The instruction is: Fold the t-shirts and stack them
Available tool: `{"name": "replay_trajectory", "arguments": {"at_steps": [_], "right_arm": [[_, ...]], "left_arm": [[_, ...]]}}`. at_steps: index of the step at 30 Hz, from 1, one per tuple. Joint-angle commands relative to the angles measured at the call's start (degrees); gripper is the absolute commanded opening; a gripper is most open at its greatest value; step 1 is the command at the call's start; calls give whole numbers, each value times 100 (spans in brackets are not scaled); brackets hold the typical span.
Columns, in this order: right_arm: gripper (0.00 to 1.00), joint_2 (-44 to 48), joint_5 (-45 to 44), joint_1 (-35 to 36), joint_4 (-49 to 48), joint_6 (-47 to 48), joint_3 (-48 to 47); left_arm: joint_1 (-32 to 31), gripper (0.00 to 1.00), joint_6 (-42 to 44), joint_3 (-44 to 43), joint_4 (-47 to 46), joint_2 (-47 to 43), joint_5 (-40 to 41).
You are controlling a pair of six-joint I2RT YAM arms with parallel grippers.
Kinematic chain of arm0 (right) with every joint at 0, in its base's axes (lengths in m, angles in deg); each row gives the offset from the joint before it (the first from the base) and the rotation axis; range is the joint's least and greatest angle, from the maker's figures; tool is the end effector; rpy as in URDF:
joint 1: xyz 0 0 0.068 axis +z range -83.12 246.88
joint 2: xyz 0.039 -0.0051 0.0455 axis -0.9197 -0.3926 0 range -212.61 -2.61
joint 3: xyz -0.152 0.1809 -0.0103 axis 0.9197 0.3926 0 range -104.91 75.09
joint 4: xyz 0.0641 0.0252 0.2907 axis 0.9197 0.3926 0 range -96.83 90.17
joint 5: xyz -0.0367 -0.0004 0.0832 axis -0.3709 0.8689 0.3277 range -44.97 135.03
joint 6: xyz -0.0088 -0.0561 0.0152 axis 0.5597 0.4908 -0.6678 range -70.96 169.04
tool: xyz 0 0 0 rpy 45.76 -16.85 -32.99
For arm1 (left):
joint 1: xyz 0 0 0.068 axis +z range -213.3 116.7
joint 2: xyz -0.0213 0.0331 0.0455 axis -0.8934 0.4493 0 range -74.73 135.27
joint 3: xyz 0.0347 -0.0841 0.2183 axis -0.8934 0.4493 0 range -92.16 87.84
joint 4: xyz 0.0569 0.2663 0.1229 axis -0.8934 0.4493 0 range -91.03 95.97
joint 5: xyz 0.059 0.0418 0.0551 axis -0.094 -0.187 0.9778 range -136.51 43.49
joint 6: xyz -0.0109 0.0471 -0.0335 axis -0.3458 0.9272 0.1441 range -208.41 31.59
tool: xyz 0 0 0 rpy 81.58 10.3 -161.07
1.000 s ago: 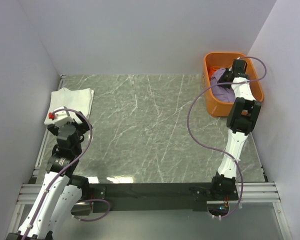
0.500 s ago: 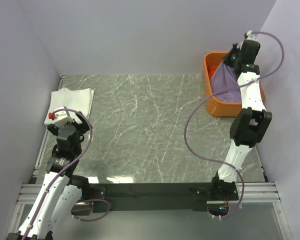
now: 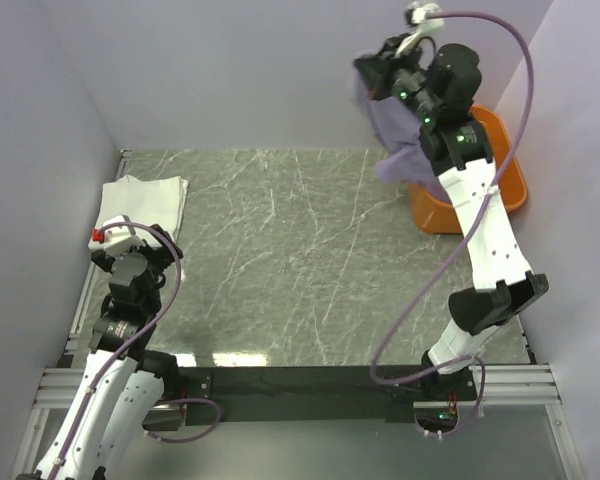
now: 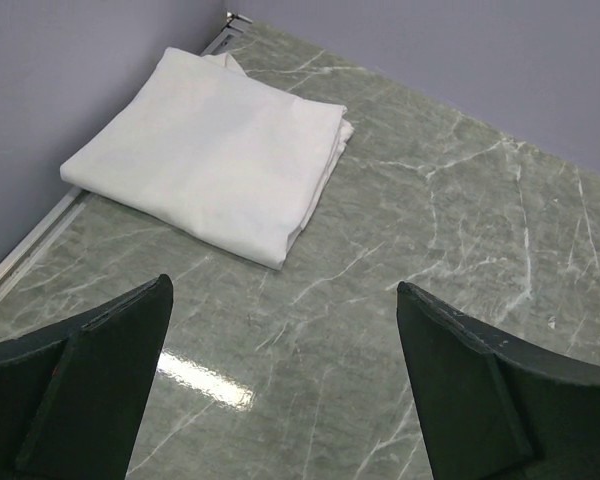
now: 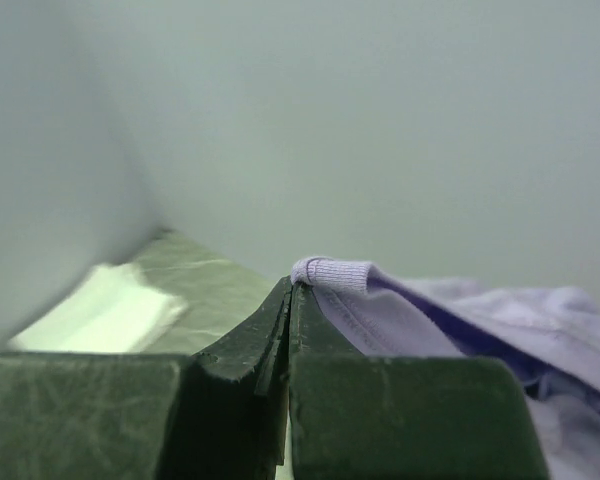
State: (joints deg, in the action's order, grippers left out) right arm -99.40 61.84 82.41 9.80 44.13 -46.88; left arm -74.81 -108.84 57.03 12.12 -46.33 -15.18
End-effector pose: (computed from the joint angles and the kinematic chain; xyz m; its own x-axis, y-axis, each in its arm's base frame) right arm 0.3745 0.1169 0.5306 0.0972 0.1120 -0.9889 -0.5421 0.8393 0.0417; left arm 0.2113 -0.0204 0.2724 -0.0557 -0.2928 -0.9546 -0.3731 0.8929 -0.2521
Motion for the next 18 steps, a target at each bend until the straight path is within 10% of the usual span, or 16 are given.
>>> {"name": "replay_trajectory", "arguments": {"at_steps": [1, 13, 18], "right_arm": [[0, 530, 523, 581, -659, 350, -389], [6, 1023, 1552, 1171, -522, -1011, 3544], [47, 846, 1984, 1181, 822, -1030, 4944]], "left_arm": [[-9, 99, 30, -66, -154, -185, -66], [-18, 99, -84, -127, -49, -169, -487], [-9, 99, -654, -215, 109, 85, -925]]}}
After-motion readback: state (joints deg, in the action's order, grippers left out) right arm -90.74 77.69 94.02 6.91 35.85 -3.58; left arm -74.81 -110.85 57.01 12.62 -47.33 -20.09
